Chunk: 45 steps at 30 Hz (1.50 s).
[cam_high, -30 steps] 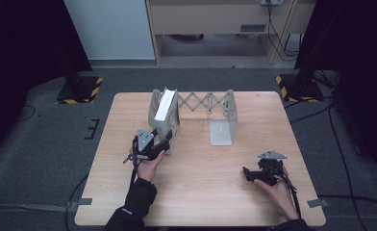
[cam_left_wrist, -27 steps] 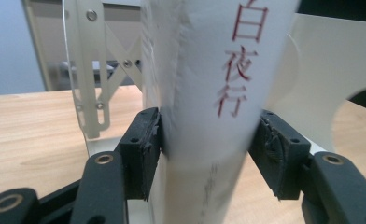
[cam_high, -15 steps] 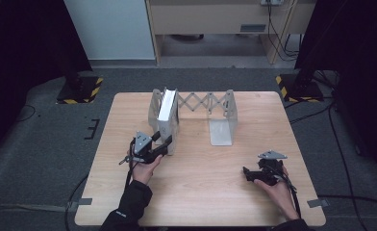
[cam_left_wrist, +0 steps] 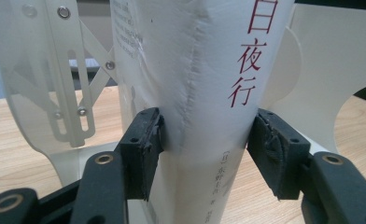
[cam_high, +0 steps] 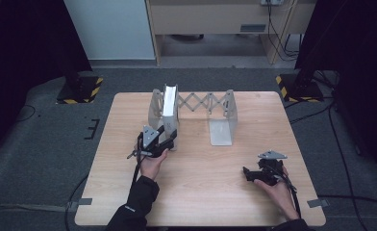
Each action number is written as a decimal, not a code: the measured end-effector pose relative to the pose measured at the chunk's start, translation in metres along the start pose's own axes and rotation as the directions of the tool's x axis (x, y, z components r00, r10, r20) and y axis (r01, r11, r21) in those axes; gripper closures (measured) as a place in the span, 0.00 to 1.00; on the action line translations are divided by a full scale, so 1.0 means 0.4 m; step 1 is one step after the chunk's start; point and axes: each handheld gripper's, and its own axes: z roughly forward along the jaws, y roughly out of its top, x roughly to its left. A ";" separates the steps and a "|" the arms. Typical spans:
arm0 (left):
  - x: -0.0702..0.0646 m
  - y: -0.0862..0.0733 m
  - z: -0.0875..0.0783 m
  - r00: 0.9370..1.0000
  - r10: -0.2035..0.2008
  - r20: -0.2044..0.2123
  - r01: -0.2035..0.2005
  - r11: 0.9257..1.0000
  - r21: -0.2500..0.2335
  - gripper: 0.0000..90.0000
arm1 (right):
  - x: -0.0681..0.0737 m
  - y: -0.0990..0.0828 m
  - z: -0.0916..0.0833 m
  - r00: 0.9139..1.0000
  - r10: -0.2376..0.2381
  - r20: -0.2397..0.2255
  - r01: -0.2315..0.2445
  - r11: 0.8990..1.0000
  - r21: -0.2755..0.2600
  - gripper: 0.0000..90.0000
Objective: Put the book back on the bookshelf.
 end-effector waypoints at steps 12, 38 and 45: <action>0.021 0.006 0.029 1.000 0.004 0.016 -0.004 1.000 -0.003 0.49 | 0.000 0.000 0.000 1.000 0.000 0.000 0.000 1.000 0.000 0.04; 0.025 0.018 -0.079 0.996 -0.043 0.080 0.038 0.997 0.066 0.41 | 0.000 0.000 0.000 1.000 0.000 0.000 0.000 1.000 0.000 0.04; 0.022 -0.016 -0.130 0.989 -0.100 0.110 0.084 0.986 0.145 0.35 | 0.000 0.000 0.000 1.000 0.000 0.000 0.000 1.000 0.000 0.04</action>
